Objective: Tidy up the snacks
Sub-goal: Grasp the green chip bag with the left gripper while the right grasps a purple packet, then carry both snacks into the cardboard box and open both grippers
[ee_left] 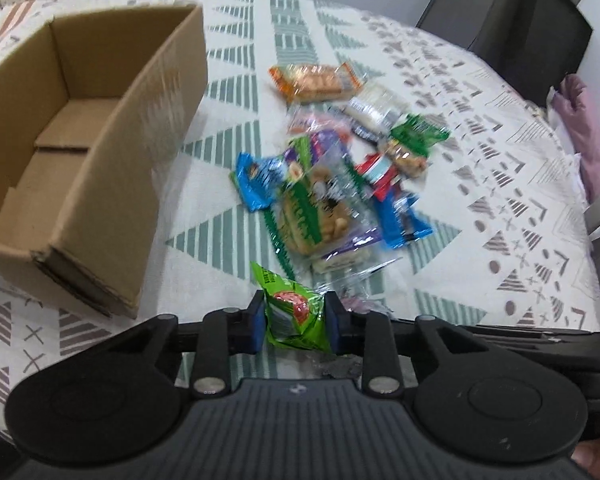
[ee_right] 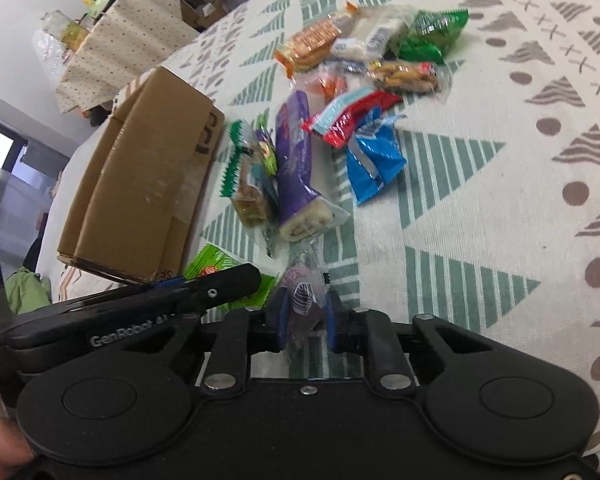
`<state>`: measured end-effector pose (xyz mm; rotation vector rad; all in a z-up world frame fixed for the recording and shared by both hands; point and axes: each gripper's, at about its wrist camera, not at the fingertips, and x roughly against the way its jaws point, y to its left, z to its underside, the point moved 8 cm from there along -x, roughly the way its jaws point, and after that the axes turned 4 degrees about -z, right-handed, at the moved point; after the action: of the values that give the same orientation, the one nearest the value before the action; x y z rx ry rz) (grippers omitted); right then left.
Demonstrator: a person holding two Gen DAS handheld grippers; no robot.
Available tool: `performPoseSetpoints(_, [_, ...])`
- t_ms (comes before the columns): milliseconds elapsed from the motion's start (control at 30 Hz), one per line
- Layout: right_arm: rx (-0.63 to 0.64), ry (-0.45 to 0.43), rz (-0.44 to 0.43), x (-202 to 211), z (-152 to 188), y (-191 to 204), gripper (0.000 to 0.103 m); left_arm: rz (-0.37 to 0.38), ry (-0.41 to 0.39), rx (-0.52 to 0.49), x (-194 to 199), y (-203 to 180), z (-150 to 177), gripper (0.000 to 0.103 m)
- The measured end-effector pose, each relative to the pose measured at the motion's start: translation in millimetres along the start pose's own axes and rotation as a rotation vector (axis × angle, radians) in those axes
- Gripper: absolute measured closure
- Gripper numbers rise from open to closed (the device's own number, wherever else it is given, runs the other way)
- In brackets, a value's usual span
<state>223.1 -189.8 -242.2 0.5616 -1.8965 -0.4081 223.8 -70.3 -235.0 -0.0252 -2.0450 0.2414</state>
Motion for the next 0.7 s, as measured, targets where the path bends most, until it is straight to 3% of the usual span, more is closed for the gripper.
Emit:
performPoseSetpoints(233, [0.054,-0.062,-0.002,14.9,-3.3,12.7,0.098,0.014,-0.062,-0.011,29.0,-4.4,-5.0,0.075])
performPoseSetpoints(267, [0.065,-0.072,-0.005,18.1,-3.1,15.0,0.103,0.014,-0.07,-0.012,33.1,-4.5,-5.3,0.075])
performPoseSetpoints(467, [0.099,-0.105,0.005,24.4,-5.7,28.0,0.103,0.012,-0.103,-0.025,54.4,-3.1,-6.3,0.075])
performPoseSetpoints(633, [0.044,-0.097,0.04,25.0,-1.8,18.7,0.103,-0.001,-0.117,-0.033,65.1,4.0,-3.8,0.074])
performPoseSetpoints(700, [0.01,-0.08,0.044,24.1,2.0,14.5,0.094,-0.003,-0.119,-0.025,67.6,8.0,-1.8,0.074])
